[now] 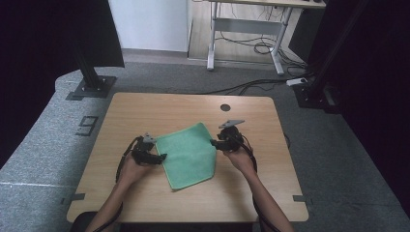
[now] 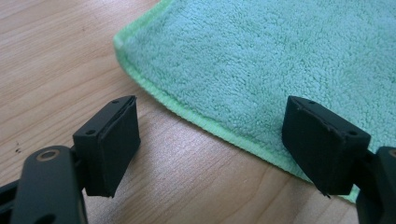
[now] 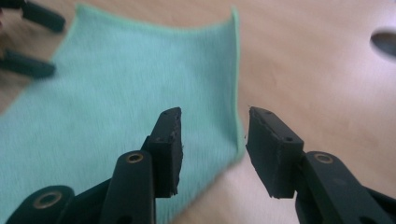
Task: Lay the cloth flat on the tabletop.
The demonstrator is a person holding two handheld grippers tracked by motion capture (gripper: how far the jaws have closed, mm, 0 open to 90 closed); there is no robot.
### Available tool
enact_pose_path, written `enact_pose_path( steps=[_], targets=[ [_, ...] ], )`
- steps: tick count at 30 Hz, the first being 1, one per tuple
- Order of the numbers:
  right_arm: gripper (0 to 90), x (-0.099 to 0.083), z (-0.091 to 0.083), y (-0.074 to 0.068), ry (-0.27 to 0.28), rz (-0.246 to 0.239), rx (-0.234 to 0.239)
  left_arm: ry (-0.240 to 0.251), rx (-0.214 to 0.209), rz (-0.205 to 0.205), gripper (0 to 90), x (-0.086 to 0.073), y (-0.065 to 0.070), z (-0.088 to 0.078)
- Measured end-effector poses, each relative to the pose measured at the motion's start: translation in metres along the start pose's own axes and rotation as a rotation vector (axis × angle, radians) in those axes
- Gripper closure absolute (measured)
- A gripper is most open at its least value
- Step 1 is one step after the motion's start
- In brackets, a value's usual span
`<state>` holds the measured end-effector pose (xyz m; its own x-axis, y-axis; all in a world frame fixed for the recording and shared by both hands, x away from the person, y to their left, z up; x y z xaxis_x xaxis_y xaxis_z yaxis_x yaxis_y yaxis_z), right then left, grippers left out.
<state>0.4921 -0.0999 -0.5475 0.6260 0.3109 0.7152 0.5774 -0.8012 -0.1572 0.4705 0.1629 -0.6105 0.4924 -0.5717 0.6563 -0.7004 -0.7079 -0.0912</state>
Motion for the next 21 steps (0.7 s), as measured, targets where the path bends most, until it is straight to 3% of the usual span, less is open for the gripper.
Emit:
enact_pose_path(
  steps=[6, 12, 15, 21],
  targets=[
    [51.0, -0.03, 0.002, 0.003, -0.017, 0.045, 0.015, -0.002, 0.008, -0.006, 19.3, -0.001, 0.001, -0.001],
    [49.3, -0.051, 0.014, -0.005, -0.046, 0.045, 0.02, -0.01, 0.002, -0.003, 19.4, -0.004, 0.006, -0.005],
    [55.9, -0.057, 0.02, -0.009, -0.072, 0.049, 0.025, -0.016, -0.002, 0.002, 19.5, -0.006, 0.008, -0.007],
    [81.6, -0.061, 0.023, -0.02, -0.1, 0.03, 0.05, -0.014, -0.005, 0.005, 19.7, -0.009, 0.014, -0.01]
  ],
)
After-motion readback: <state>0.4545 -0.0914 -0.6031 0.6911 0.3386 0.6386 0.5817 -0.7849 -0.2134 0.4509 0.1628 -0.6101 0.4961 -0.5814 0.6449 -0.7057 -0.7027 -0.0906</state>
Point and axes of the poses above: each handheld gripper's, and its own axes: z roughly forward along the jaws, x roughly out of its top, y roughly to its right, the point moved 9 cm from there along z, roughly forward along the jaws, and after that the axes turned 9 degrees about z, right-handed, at the moved point
